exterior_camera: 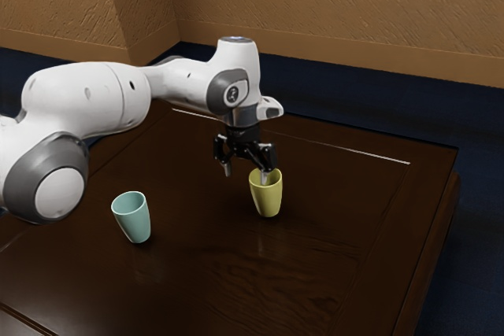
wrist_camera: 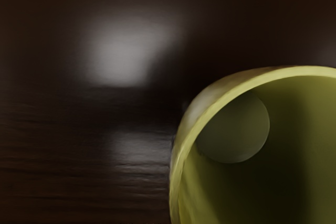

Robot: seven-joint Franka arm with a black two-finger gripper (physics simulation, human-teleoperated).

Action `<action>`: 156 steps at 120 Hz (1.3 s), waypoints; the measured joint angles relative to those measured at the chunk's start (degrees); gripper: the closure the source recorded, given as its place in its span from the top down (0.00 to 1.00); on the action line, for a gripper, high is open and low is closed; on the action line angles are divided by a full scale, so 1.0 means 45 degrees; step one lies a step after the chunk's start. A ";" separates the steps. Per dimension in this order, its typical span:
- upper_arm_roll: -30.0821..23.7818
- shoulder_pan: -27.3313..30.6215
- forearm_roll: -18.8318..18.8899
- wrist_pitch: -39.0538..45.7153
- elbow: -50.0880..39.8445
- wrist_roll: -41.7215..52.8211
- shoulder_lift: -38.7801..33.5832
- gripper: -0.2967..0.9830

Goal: Place the right cup onto the left cup

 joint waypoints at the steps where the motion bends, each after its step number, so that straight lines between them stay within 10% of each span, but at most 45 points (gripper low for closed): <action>1: -0.0008 0.0005 0.0000 0.0015 -0.0001 -0.0002 0.0013 0.77; 41: -0.0058 0.0050 0.0028 0.0992 -0.0079 -0.0042 0.0490 0.76; 88: -0.0070 -0.0013 -0.0014 0.1482 -0.0083 -0.0281 0.0544 0.23; 156: -0.0084 -0.0090 0.0281 0.1441 -0.1815 -0.0626 -0.1586 0.16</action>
